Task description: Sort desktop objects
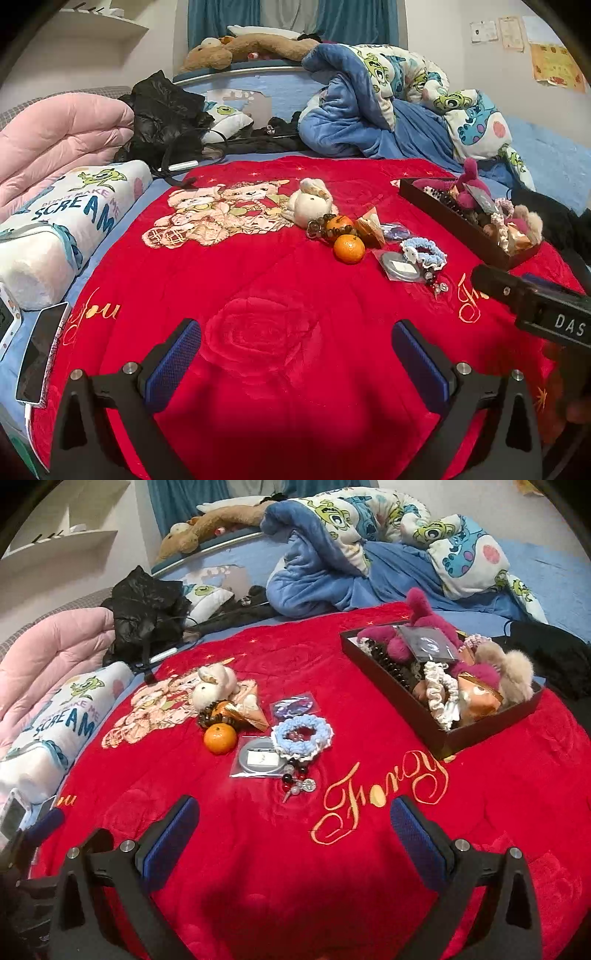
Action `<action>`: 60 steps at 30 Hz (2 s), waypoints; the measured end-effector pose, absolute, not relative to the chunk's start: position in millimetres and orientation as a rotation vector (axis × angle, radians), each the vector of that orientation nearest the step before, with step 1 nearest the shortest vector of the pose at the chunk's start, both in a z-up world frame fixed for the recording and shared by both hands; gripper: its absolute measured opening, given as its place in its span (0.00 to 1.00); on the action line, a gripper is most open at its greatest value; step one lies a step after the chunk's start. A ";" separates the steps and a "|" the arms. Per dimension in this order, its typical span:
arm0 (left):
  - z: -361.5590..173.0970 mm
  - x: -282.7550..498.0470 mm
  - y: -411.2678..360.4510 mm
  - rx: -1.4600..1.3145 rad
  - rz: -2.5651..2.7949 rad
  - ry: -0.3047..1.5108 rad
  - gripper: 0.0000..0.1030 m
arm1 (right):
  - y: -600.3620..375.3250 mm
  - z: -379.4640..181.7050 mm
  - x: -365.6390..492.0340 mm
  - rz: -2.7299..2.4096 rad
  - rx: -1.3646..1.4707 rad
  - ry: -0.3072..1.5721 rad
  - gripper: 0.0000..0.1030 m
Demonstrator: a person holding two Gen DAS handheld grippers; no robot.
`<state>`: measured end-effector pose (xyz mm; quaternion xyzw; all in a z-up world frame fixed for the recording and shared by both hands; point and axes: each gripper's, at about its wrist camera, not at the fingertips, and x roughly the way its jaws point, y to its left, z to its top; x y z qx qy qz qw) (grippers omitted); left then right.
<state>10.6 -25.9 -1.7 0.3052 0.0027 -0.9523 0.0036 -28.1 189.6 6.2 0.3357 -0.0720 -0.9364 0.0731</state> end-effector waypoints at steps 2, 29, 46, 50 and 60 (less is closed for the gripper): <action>-1.3 10.4 -25.1 0.957 -2.985 0.005 1.00 | 189.6 8.4 -26.5 -2.824 0.983 -0.211 1.00; -5.7 4.0 -7.5 1.014 -3.028 0.021 1.00 | 195.0 12.1 -24.4 -2.836 0.922 -0.222 1.00; 1.7 -31.5 4.4 1.043 -3.067 0.074 1.00 | 209.2 14.9 -44.5 -2.811 0.889 -0.279 0.92; -1.6 -53.1 10.7 1.069 -3.053 0.008 1.00 | 211.3 14.4 -58.2 -2.811 0.889 -0.280 0.92; -12.5 -102.3 14.9 1.132 -3.057 0.046 1.00 | 208.3 2.8 -91.8 -2.817 0.926 -0.214 0.77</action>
